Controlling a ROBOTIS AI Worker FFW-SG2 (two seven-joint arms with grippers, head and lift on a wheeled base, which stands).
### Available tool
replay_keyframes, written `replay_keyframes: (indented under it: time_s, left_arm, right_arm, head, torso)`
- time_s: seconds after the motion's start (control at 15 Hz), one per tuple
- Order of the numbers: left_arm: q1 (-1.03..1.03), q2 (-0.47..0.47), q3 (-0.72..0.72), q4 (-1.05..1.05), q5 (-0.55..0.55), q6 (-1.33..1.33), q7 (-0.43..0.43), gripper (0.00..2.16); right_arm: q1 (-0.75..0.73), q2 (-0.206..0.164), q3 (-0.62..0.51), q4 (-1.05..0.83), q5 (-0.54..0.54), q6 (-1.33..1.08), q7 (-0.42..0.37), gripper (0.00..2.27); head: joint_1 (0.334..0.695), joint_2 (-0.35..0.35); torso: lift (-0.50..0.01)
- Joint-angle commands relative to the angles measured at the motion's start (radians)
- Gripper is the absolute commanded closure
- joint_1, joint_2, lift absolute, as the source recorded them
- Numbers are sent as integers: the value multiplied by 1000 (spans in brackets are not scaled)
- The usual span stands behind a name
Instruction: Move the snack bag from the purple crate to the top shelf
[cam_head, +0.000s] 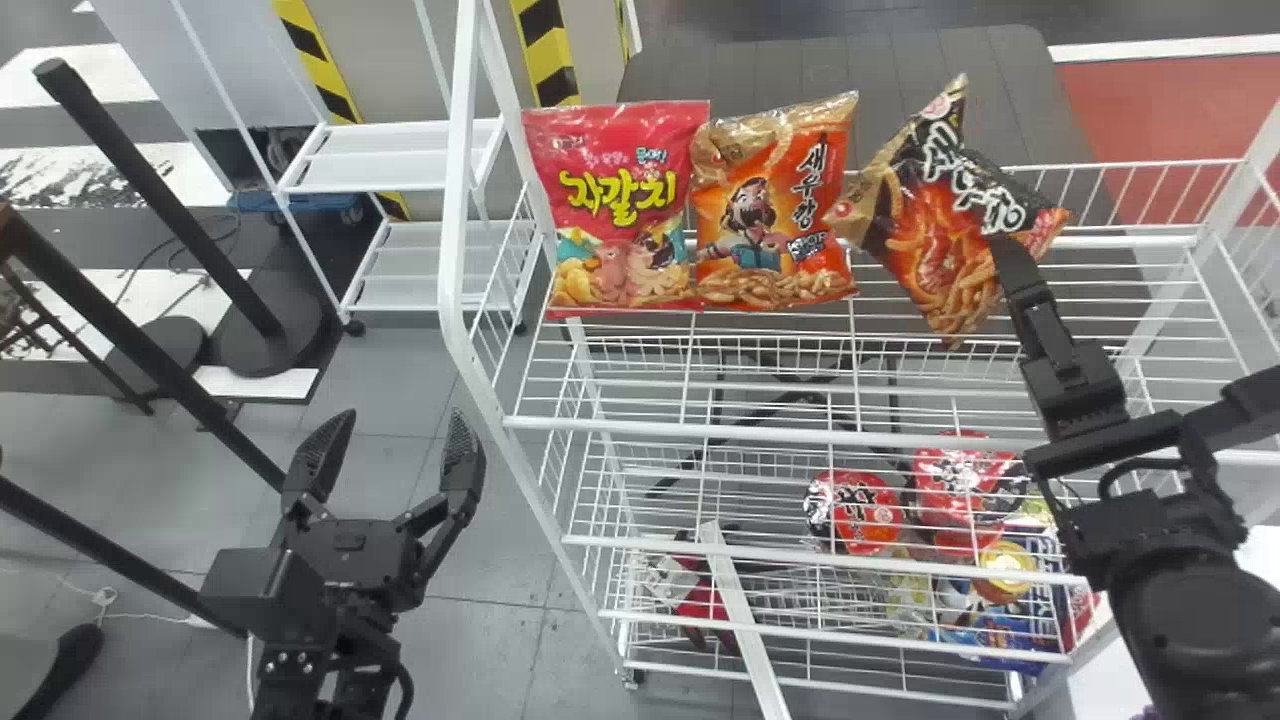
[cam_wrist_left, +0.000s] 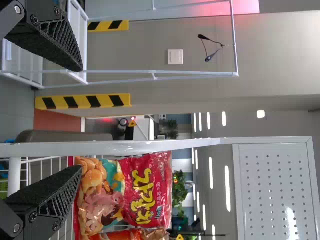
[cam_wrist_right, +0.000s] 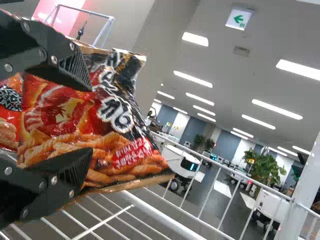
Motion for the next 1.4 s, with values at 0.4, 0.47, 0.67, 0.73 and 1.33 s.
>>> replay_keyframes:
  time_s: [0.4, 0.47, 0.67, 0.73, 1.33]
  left_arm:
    - [1, 1, 0, 0, 0, 0, 0, 130]
    - [1, -1, 0, 0, 0, 0, 0, 130]
    - [4, -1, 2, -3, 0, 0, 2, 130]
    - [4, 2, 2, -6, 2, 0, 2, 130]
    - [14, 10, 8, -17, 5, -12, 3, 130]
  right_arm:
    - [45, 1, -25, -136, 1, 109, -12, 238]
    - [67, 1, -27, -177, 1, 149, -16, 235]
    - [124, 1, -28, -314, 90, 195, -75, 174]
    - [124, 1, -30, -358, 170, 241, -98, 167]
    - [-76, -149, -106, -501, 692, 754, 7, 164]
  head:
    - [695, 151]
    - [695, 157]
    - [695, 183]
    - [695, 188]
    - [695, 187]
  torso:
    - [3]
    - [3]
    - [3]
    - [3]
    - [3]
